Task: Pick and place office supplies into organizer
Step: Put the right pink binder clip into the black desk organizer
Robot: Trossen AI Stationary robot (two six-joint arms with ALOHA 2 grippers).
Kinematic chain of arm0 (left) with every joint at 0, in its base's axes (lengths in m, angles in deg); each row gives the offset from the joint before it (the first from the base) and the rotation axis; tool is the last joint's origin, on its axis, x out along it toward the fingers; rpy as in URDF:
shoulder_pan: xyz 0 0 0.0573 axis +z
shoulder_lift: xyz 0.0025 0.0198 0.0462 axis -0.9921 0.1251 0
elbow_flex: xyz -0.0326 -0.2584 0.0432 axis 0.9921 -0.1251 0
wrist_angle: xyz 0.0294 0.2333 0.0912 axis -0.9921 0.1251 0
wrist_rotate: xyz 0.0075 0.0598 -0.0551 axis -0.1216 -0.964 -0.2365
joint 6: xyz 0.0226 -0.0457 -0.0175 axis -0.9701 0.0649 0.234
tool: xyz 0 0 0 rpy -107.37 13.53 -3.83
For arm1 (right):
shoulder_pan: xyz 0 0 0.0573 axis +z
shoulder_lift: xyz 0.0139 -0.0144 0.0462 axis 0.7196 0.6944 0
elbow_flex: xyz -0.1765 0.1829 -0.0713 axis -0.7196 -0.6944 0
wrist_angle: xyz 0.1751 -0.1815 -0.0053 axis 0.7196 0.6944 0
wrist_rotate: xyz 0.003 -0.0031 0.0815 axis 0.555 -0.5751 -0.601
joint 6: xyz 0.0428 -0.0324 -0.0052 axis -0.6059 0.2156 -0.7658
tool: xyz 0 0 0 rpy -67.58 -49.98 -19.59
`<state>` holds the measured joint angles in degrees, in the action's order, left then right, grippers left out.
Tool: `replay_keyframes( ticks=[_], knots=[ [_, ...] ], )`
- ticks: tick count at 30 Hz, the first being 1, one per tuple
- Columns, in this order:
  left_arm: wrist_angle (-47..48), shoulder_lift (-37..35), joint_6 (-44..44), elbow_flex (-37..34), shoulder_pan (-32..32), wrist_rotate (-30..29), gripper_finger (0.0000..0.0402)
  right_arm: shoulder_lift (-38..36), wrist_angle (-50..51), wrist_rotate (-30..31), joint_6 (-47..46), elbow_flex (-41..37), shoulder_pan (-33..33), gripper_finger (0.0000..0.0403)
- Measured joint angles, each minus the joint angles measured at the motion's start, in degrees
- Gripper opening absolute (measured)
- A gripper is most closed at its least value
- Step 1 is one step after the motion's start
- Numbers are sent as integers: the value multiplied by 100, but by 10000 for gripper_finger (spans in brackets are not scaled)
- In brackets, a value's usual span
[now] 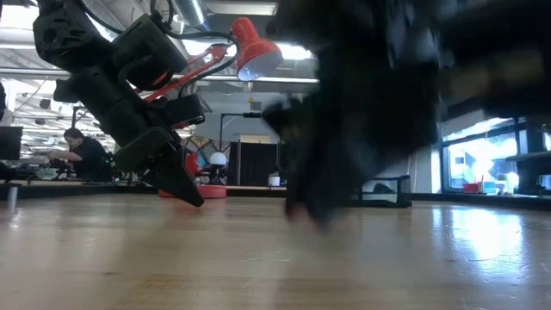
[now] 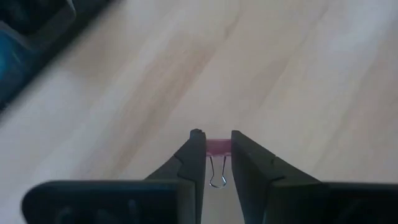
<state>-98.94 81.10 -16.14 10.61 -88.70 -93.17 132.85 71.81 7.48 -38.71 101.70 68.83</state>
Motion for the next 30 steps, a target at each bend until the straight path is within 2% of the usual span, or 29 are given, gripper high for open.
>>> replay_keyframes(
  ticks=[3,7,11,14,18,25,30],
  knots=[
    [0,0,0,0,-1,1,88,-401,565,360,-113,210,-11,66],
    [7,0,0,0,-2,-1,88,-850,1569,1263,-345,378,-145,68],
    [8,0,0,1,-2,1,88,-1320,2480,2157,-550,527,-396,69],
    [12,0,0,2,-1,-1,88,-1478,3118,2584,-754,539,-723,69],
    [-1,-2,0,2,0,-2,88,-1492,3581,2815,-912,541,-1310,69],
    [-12,-2,-44,2,0,-2,88,-1169,3470,2816,-790,542,-2296,70],
    [-559,-2,-376,2,-1,5,88,-1042,3473,2824,-778,540,-2747,66]
  ],
)
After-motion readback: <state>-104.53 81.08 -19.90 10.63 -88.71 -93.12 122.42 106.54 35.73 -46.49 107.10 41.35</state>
